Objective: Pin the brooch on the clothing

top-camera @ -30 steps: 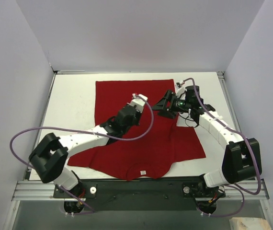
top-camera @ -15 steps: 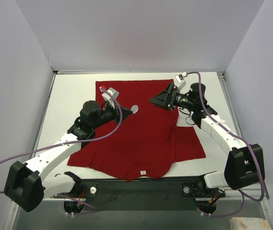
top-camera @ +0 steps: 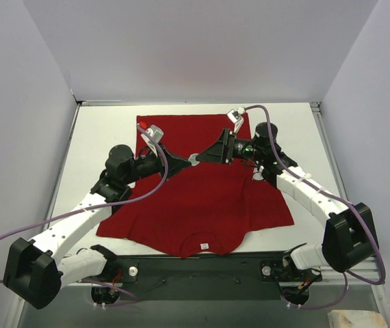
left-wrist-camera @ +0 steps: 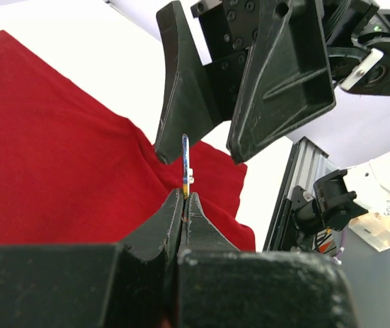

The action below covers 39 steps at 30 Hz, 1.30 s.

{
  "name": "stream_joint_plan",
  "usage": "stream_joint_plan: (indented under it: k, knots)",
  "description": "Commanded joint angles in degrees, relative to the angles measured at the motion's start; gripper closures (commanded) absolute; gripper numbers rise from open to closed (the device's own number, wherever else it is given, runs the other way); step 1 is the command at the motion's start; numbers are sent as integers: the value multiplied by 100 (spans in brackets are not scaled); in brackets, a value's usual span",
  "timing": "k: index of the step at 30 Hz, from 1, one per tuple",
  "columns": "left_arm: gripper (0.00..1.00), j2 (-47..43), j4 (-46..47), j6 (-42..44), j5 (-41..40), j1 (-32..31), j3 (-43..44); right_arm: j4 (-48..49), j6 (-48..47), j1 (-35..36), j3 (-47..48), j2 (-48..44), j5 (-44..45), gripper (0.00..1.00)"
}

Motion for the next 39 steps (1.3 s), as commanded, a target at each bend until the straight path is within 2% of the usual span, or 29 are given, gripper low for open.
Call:
stream_joint_plan:
  k: [1,5,9,11,12,19,22,23,25,26,27,29,30,32,33,34,36,37,39]
  knots:
    - [100,-93,716,-372,256,115,-88,646,-211,122,163,-16,-181,43]
    - [100,-75,1531,-812,326,194,-342,1321,184,131,-12,53,-207,53]
    - [100,4,1841,-1093,379,282,-466,2559,904,148,-153,185,-321,64]
    - [100,47,1981,-1155,449,291,-466,2729,1080,183,-127,264,-356,67]
    - [100,65,1999,-1173,458,299,-457,2747,1081,201,-101,291,-400,71]
    - [100,83,2236,-1287,309,317,-484,2642,976,263,-100,309,-436,76]
    - [100,101,2342,-1357,335,326,-492,2405,801,263,-74,256,-383,85]
    - [100,118,2342,-1357,387,334,-475,2230,670,263,-39,239,-383,92]
    - [100,127,2255,-1322,449,352,-431,1949,432,254,22,177,-392,100]
    - [100,118,2211,-1314,545,404,-396,1530,292,245,118,151,-401,100]
    - [85,109,2158,-1313,590,431,-370,1308,-84,236,163,124,-401,100]
    - [68,83,2097,-1357,808,519,-308,424,-568,219,364,28,-375,100]
    - [55,57,2044,-1383,932,623,-273,114,-1023,167,452,-25,-374,100]
    - [46,57,1982,-1480,1143,721,-168,-1010,-1588,96,707,-34,-496,100]
    - [39,83,1938,-1515,1387,834,-132,-1450,-2208,87,1074,1,-550,100]
    - [35,100,1912,-1603,1494,879,-71,-2342,-2510,78,1243,45,-611,100]
    - [27,205,1807,-1682,1871,993,122,-3382,-3474,130,1856,185,-726,100]
    - [26,258,1719,-1709,2021,1020,219,-4075,-3689,157,2033,220,-743,100]
    - [26,451,1195,-1665,2250,1064,577,-4537,-4050,192,2324,299,-787,100]
